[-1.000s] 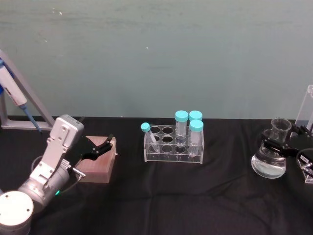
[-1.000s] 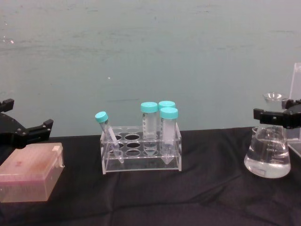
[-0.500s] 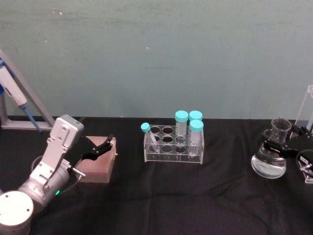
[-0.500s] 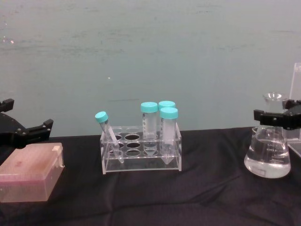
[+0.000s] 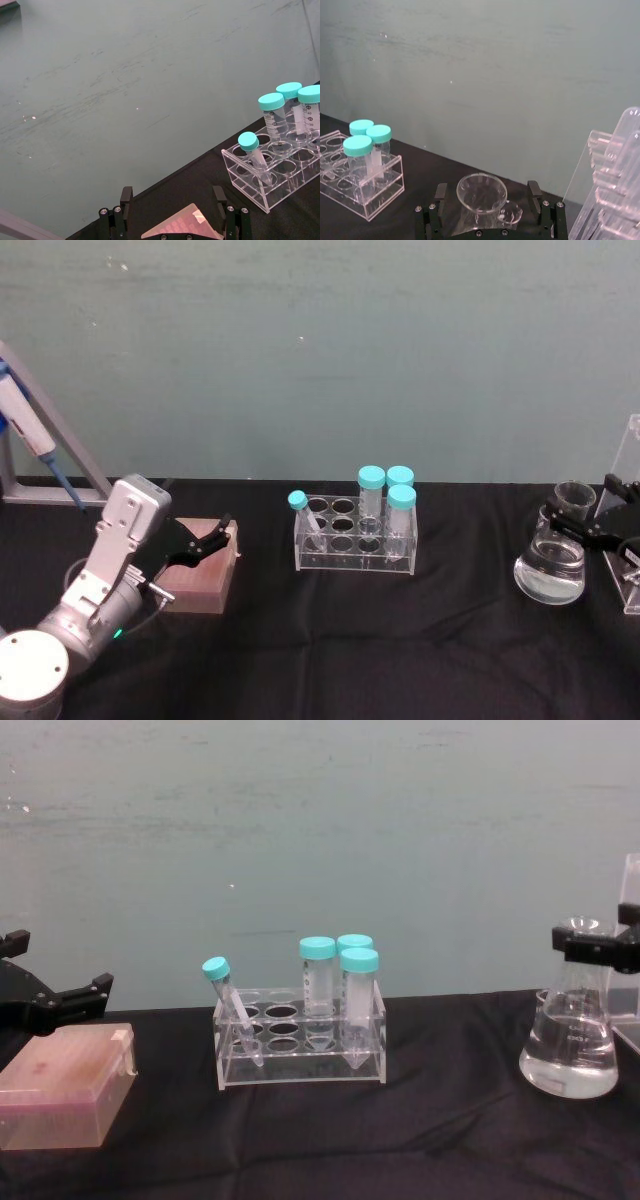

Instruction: Place the experimental apparatus aside using one hand.

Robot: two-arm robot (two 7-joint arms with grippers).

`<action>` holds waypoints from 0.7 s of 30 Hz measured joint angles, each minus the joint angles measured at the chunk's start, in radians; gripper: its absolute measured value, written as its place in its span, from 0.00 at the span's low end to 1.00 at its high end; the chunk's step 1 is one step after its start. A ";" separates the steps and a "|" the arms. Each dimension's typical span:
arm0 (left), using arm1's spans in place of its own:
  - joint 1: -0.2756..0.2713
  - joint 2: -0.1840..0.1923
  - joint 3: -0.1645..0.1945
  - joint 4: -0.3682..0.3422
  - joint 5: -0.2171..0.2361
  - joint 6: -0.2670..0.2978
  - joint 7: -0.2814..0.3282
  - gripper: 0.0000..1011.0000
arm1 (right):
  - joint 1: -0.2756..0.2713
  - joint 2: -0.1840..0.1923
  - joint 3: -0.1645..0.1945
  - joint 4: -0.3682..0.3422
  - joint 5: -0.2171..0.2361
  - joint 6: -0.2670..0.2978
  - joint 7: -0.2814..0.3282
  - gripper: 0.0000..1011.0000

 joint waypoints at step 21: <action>0.000 0.000 0.000 0.000 0.000 0.000 0.000 0.99 | -0.081 0.033 0.018 -0.167 0.058 -0.087 0.114 0.99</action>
